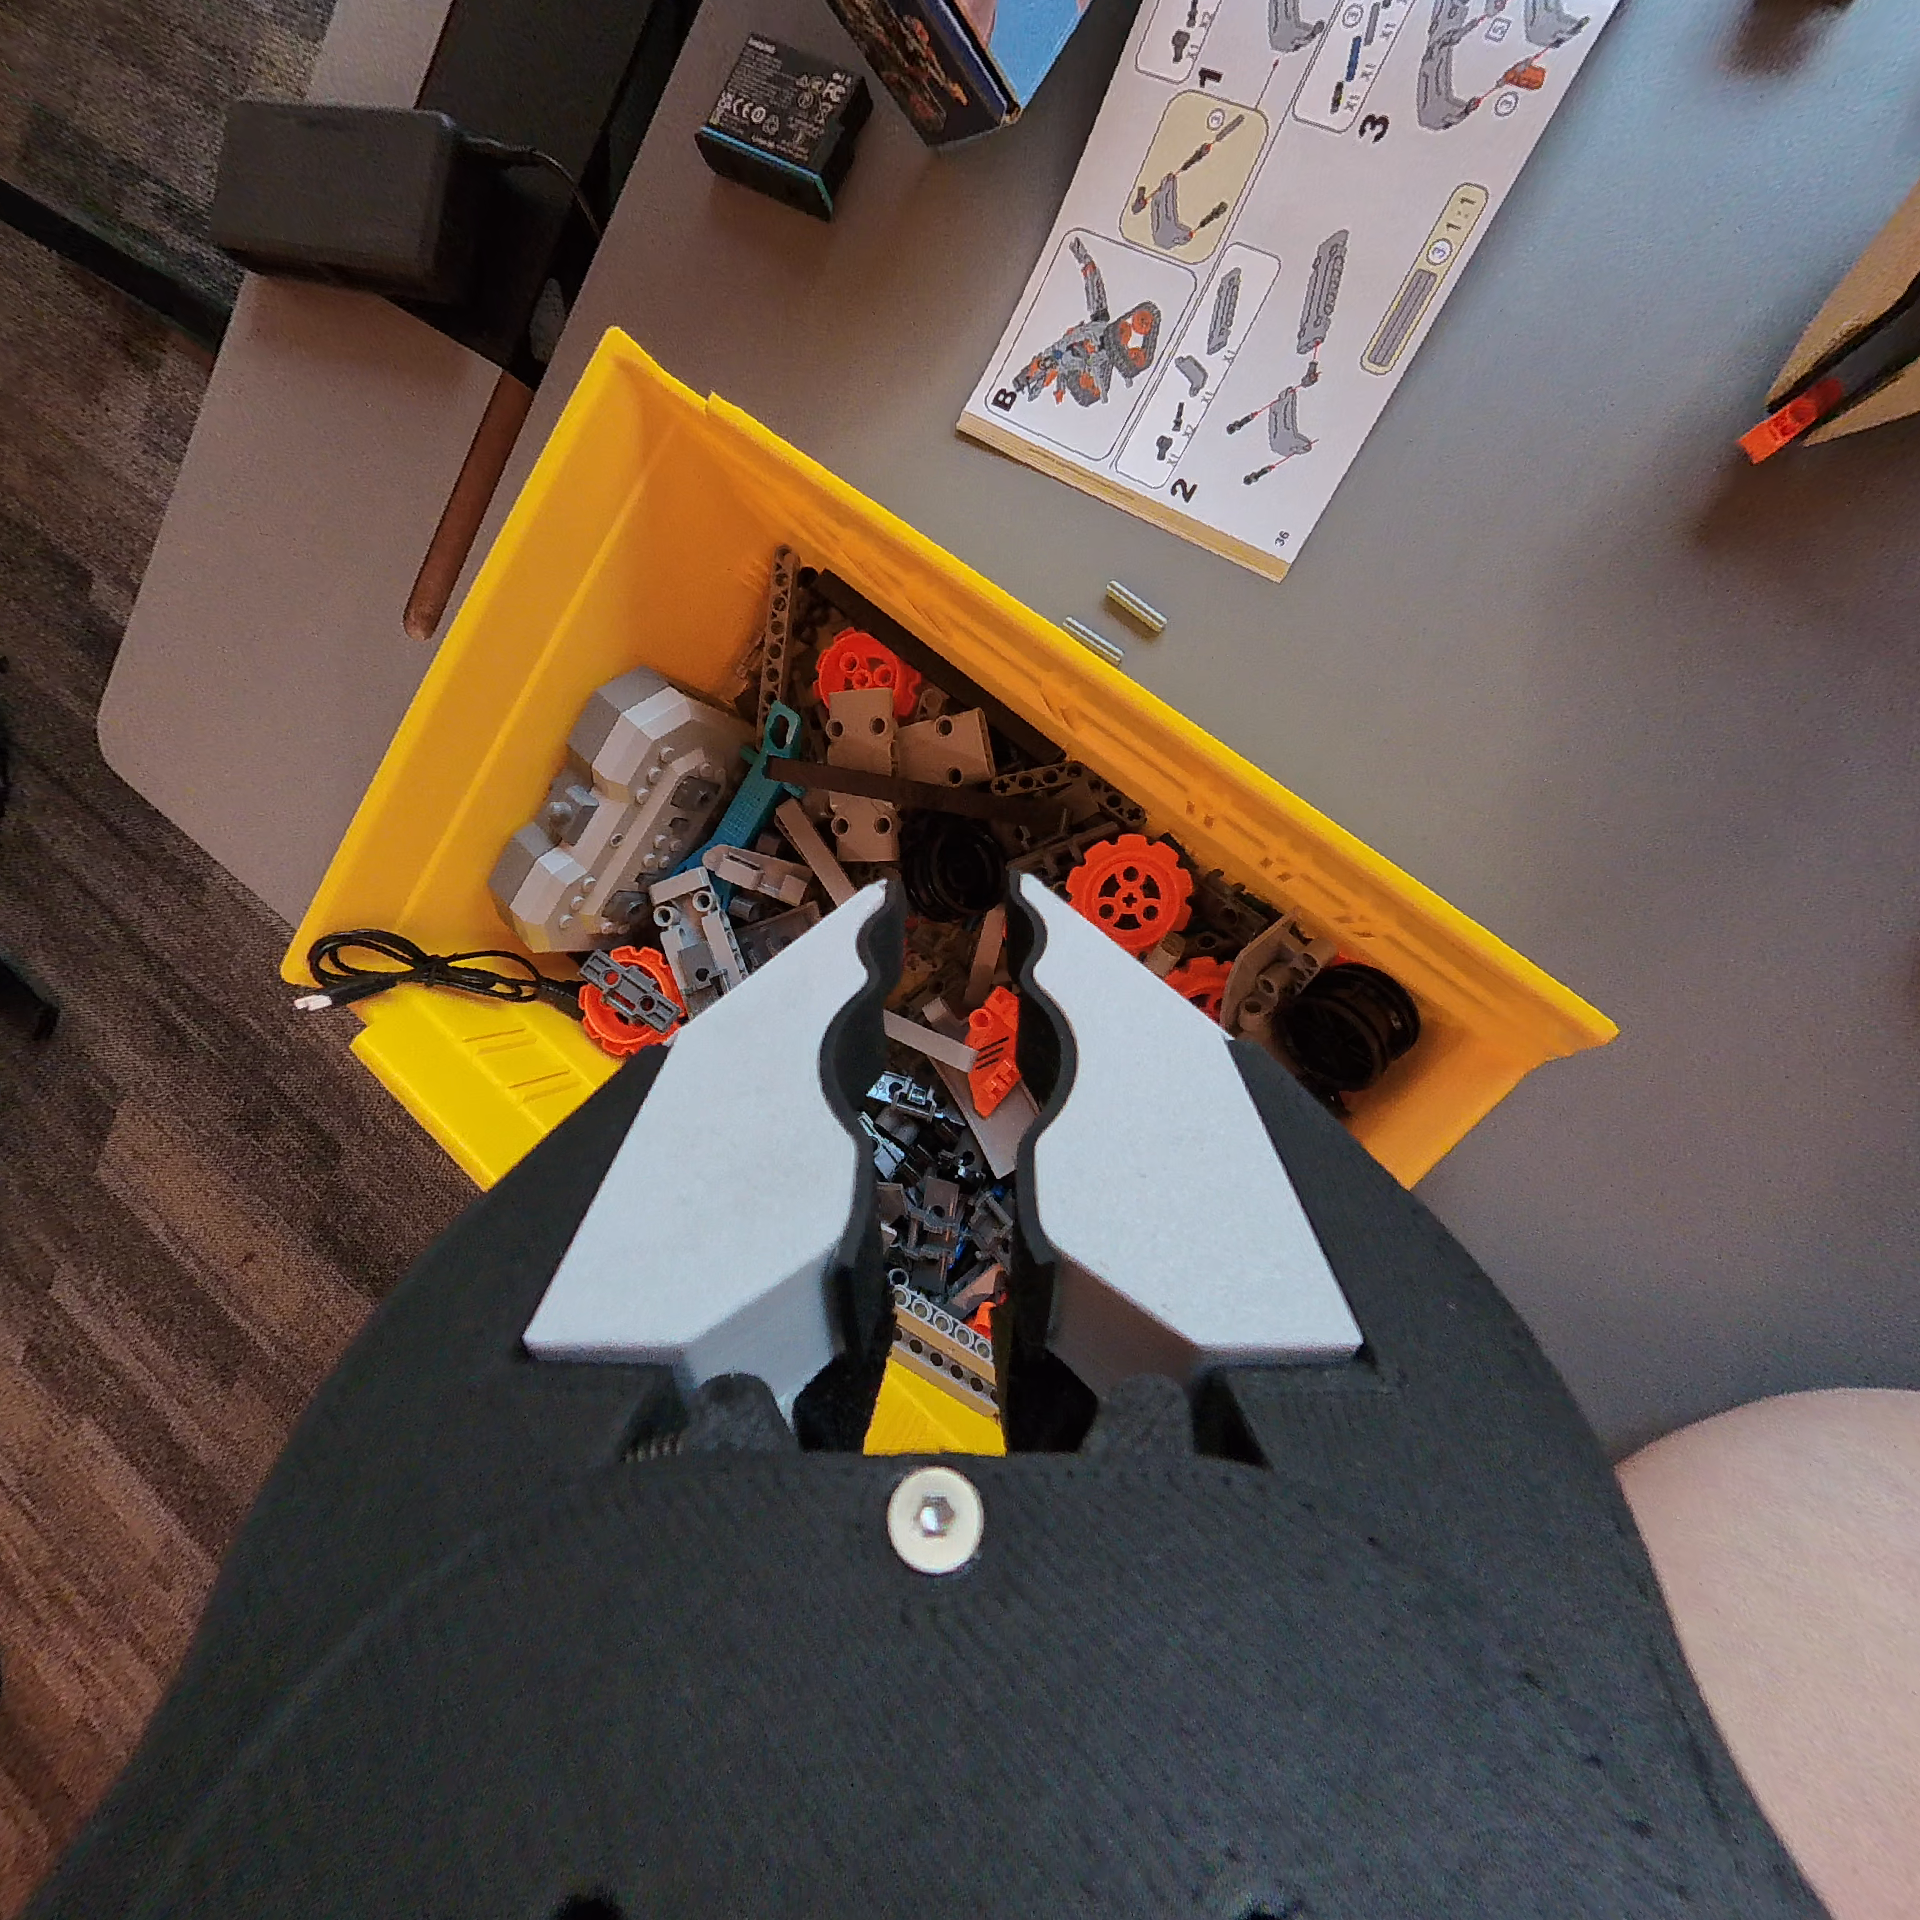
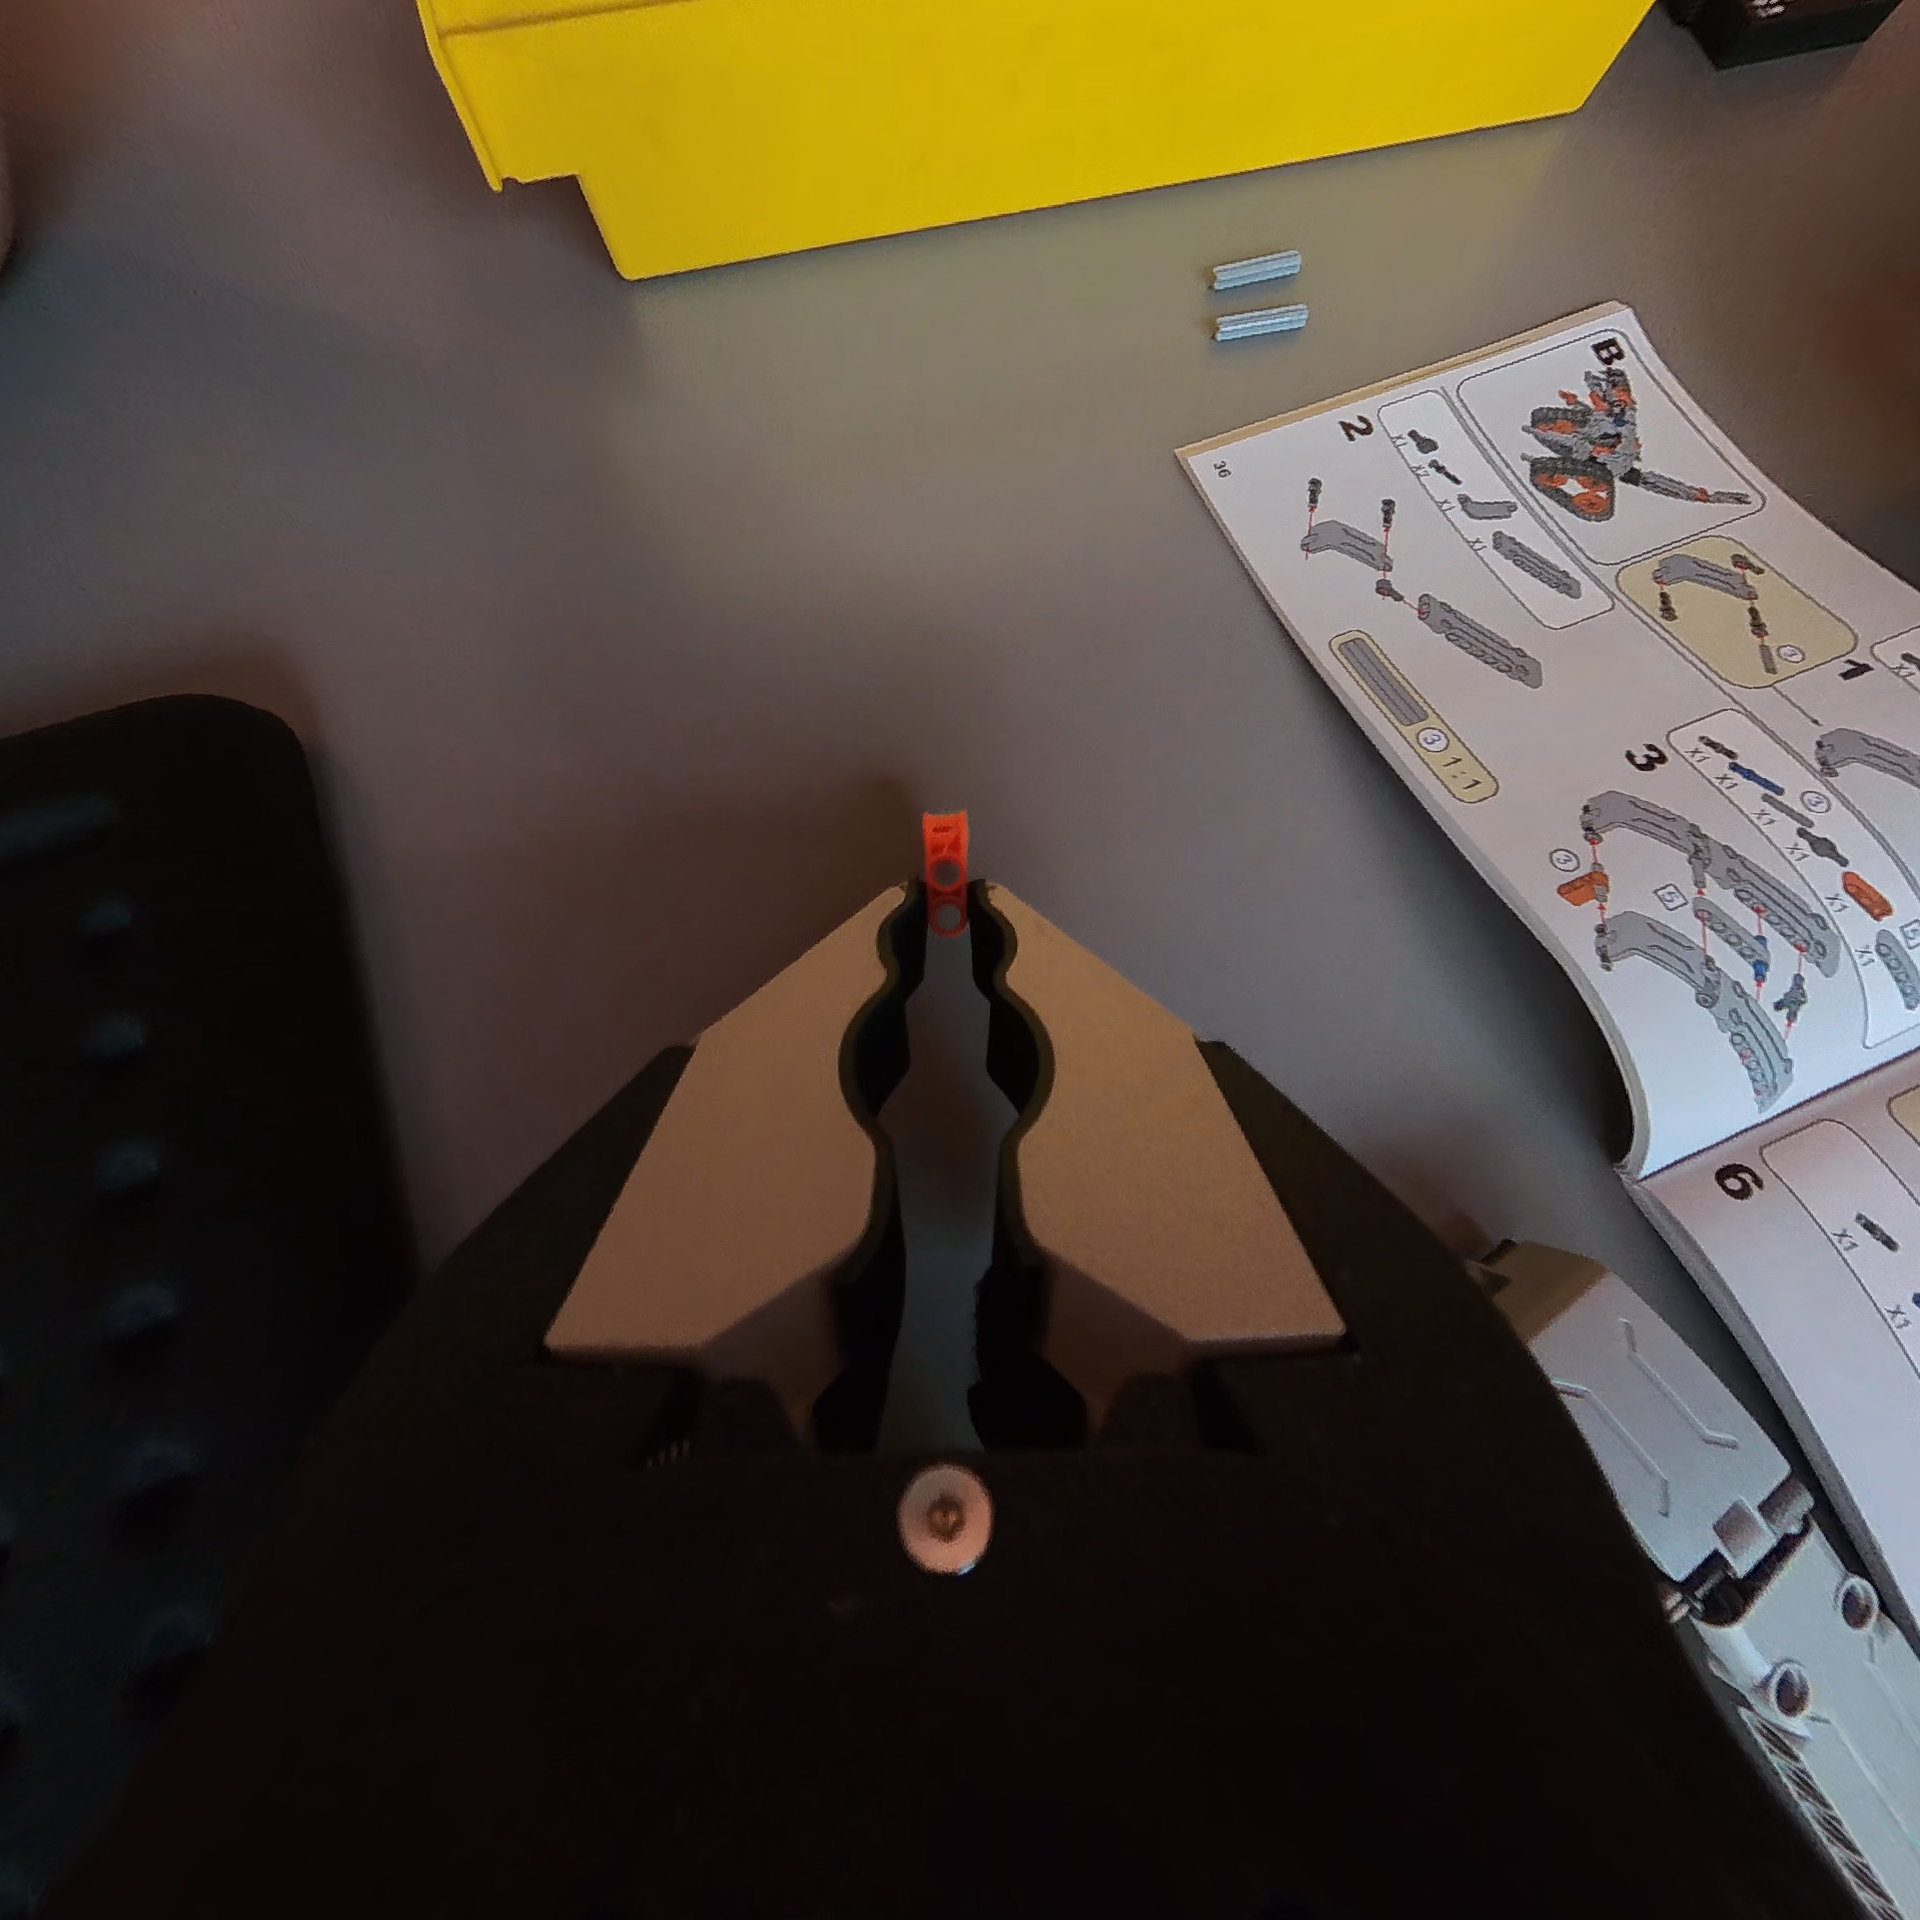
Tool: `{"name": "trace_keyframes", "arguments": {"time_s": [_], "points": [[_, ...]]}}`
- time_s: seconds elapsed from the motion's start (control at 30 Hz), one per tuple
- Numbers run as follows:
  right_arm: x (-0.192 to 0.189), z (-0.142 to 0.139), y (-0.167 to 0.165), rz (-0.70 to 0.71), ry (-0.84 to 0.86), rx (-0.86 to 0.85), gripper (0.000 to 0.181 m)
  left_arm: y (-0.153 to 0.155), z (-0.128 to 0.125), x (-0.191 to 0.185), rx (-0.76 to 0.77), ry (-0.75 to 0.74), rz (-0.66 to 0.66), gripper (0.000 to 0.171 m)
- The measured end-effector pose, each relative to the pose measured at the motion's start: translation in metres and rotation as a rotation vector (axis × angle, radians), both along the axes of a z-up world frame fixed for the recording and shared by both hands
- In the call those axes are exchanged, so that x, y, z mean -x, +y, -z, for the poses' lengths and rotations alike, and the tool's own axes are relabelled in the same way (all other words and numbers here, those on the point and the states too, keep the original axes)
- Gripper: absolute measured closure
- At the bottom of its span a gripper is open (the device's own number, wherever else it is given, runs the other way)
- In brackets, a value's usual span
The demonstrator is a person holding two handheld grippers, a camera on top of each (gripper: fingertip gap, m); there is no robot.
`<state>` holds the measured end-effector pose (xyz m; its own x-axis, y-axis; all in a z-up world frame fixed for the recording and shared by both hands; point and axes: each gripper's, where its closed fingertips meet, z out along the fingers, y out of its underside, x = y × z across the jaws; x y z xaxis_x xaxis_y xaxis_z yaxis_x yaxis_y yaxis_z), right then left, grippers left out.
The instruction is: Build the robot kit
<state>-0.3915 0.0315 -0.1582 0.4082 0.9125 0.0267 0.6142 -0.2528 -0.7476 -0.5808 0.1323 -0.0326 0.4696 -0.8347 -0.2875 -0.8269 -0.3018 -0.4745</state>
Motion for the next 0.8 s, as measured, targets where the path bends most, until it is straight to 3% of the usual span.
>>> {"name": "trace_keyframes", "arguments": {"time_s": [0.8], "points": [[-0.0001, 0.0052, -0.0017, 0.005, -0.011, 0.024, 0.168, -0.002, 0.0062, 0.0005, 0.021, 0.048, -0.006, 0.157]]}}
